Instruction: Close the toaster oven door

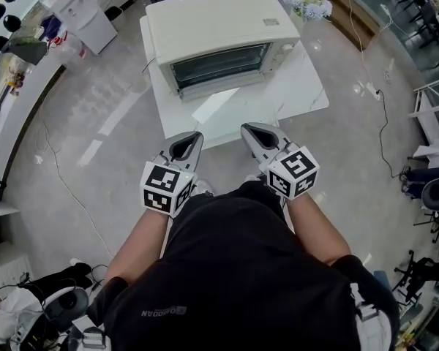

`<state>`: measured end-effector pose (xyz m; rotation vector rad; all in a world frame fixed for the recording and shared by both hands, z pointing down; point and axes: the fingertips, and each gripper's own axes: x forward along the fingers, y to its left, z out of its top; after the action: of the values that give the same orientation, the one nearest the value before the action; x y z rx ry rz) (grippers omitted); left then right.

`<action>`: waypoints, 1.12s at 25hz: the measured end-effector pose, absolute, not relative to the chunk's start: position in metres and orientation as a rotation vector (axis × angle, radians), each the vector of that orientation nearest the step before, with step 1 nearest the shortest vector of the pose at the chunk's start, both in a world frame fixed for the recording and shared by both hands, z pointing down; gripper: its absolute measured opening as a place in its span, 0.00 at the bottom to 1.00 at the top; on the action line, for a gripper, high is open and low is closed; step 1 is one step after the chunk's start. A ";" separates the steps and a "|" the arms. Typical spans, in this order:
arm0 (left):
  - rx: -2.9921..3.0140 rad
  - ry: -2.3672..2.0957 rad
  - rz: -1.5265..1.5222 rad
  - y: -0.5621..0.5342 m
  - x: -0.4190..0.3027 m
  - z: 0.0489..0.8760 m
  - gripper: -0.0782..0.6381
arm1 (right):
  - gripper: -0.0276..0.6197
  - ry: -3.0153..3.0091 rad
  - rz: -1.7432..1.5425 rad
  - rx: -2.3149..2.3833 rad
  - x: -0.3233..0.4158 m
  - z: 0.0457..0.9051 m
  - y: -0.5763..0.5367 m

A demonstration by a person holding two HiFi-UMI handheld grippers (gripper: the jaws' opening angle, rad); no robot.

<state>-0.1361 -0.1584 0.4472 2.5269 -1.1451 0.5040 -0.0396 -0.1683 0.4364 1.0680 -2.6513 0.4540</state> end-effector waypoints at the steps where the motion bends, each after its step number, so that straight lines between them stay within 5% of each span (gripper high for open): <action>1: 2.532 -1.146 0.501 -0.162 -0.133 0.446 0.11 | 0.05 -2.649 0.447 1.070 -0.036 0.436 -0.172; 28: 2.462 -1.294 0.471 -0.192 -0.090 0.435 0.11 | 0.05 -2.717 0.394 0.914 0.002 0.424 -0.215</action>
<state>-0.0904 -0.1921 0.4347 2.4623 -1.2941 0.4708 0.0019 -0.2146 0.4239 0.9144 -2.7170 0.3937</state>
